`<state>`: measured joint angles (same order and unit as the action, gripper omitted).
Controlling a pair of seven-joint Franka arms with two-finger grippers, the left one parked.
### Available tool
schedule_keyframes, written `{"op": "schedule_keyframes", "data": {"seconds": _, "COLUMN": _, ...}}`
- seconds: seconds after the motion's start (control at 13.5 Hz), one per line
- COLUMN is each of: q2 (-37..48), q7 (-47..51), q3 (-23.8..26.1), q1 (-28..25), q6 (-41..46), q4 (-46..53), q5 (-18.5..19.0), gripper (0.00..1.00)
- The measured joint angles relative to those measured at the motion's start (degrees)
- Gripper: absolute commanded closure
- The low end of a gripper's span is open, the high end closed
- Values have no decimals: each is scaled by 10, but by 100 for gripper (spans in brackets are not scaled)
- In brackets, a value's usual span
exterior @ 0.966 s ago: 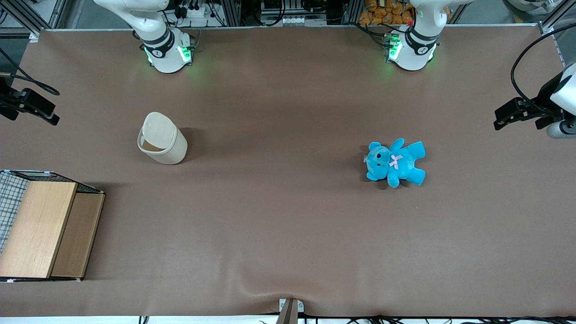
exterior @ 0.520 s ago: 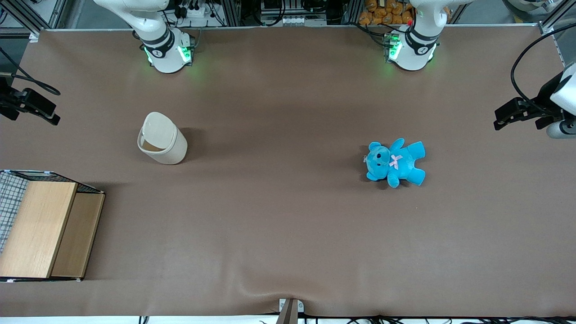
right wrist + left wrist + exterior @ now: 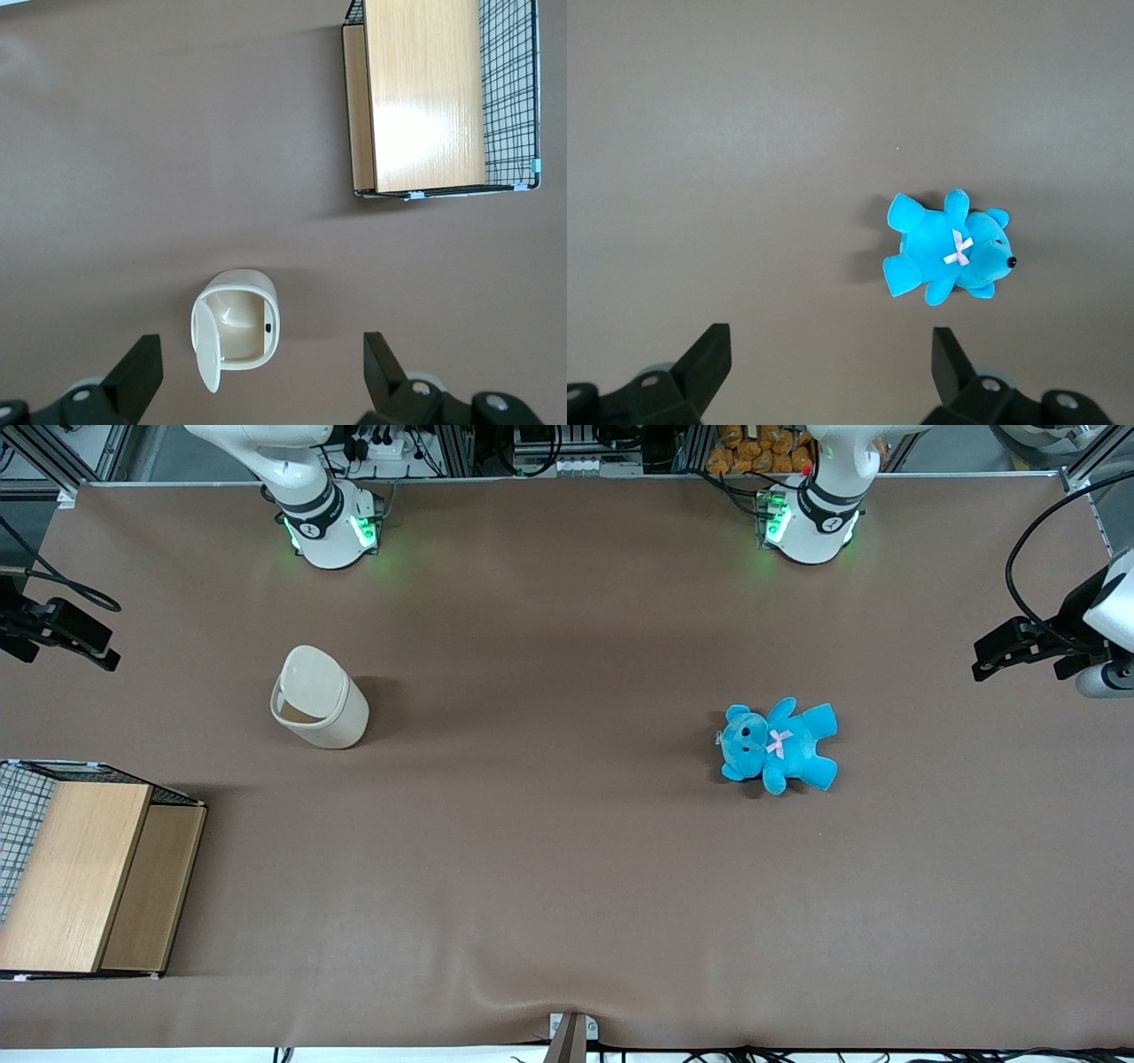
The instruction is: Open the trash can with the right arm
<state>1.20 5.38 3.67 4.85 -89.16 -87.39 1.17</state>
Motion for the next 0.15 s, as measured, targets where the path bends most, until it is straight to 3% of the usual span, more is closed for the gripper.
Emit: {"op": "schedule_keyframes", "data": {"seconds": 0.15, "q2": 0, "q7": -1, "q3": 1, "q1": -1, "q6": 0, "q4": 0, "q5": 0, "gripper": 0}}
